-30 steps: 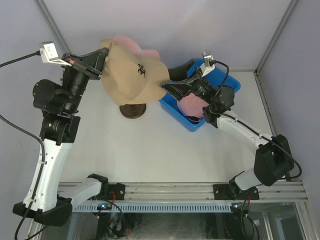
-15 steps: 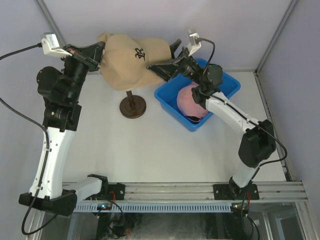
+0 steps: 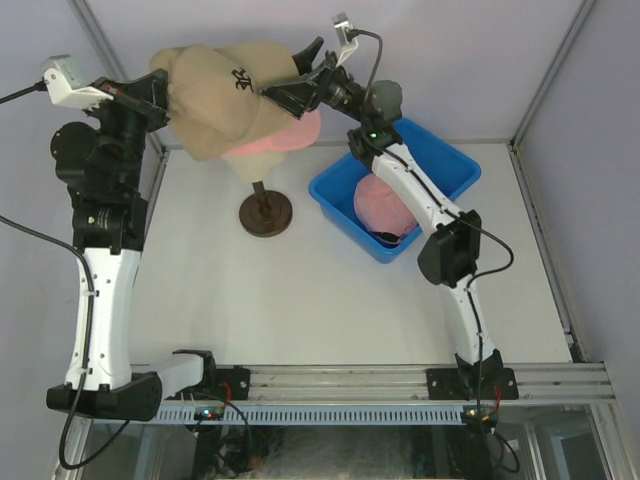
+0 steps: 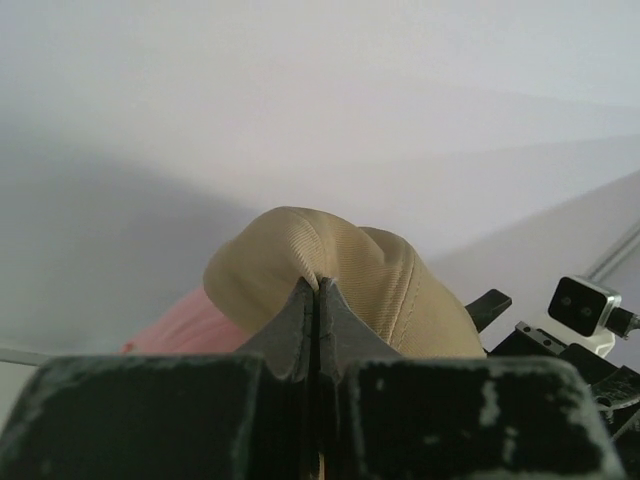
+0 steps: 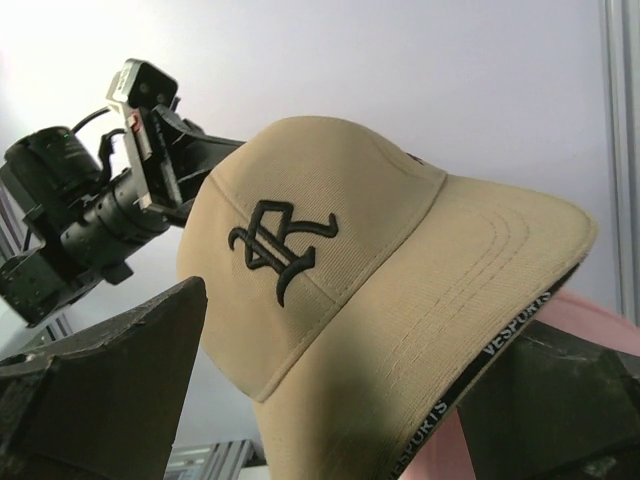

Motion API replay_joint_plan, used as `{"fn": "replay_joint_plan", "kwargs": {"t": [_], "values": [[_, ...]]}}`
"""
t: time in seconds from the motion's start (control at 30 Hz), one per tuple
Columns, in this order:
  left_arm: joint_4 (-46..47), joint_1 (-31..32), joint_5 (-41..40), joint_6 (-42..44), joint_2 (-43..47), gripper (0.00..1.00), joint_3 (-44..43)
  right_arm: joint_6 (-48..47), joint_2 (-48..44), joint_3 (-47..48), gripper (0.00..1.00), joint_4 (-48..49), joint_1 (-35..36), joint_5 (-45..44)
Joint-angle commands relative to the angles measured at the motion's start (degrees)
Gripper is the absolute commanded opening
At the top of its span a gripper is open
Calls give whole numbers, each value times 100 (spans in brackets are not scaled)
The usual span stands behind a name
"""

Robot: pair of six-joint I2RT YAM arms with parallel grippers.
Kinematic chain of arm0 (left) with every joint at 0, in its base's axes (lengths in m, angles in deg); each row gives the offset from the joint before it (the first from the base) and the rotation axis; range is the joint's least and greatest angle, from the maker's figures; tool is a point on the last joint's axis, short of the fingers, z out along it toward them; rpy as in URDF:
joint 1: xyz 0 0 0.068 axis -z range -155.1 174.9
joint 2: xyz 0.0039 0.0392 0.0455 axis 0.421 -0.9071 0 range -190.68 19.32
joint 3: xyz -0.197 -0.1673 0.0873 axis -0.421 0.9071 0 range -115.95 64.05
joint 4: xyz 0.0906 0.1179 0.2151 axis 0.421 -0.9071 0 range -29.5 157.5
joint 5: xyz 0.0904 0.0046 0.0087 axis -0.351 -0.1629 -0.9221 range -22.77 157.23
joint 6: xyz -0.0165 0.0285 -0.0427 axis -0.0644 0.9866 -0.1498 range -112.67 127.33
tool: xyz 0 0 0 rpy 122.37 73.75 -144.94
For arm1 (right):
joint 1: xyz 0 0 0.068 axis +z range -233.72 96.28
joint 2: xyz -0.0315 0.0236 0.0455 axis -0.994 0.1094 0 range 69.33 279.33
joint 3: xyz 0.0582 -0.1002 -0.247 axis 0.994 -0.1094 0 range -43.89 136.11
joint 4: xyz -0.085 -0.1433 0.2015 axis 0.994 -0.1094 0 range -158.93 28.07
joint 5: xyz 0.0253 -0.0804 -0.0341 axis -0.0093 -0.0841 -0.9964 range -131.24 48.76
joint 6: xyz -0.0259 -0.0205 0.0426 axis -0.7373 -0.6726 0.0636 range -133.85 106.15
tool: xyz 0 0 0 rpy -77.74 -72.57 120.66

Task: Stack the hats
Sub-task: Stack the hat on the hat.

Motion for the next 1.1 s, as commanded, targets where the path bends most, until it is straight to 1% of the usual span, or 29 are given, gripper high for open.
{"fn": "replay_joint_plan", "kwargs": {"t": [0.0,0.07,0.2,0.3,0.47,0.67,0.9,1.07], "values": [[60,-135,-375,450,-102,0,-452,6,773,1739,94,-861,-19,-49],[15,-150,-471,577,-152,0,-517,6,965,1947,94,-943,-41,-140],[19,-164,-532,733,-275,0,-521,6,875,1557,94,-794,-79,-279],[26,-188,-532,760,-440,2,-508,6,1037,1697,94,-796,-85,-359],[147,-203,-515,775,-645,12,-442,6,1181,1759,94,-675,-171,-487],[124,-225,-593,863,-870,18,-502,6,1258,1759,94,-667,-295,-601],[146,-243,-611,921,-1082,33,-513,6,1340,1738,94,-608,-417,-704],[142,-261,-479,904,-1249,44,-540,6,1351,1654,94,-513,-479,-745]]}}
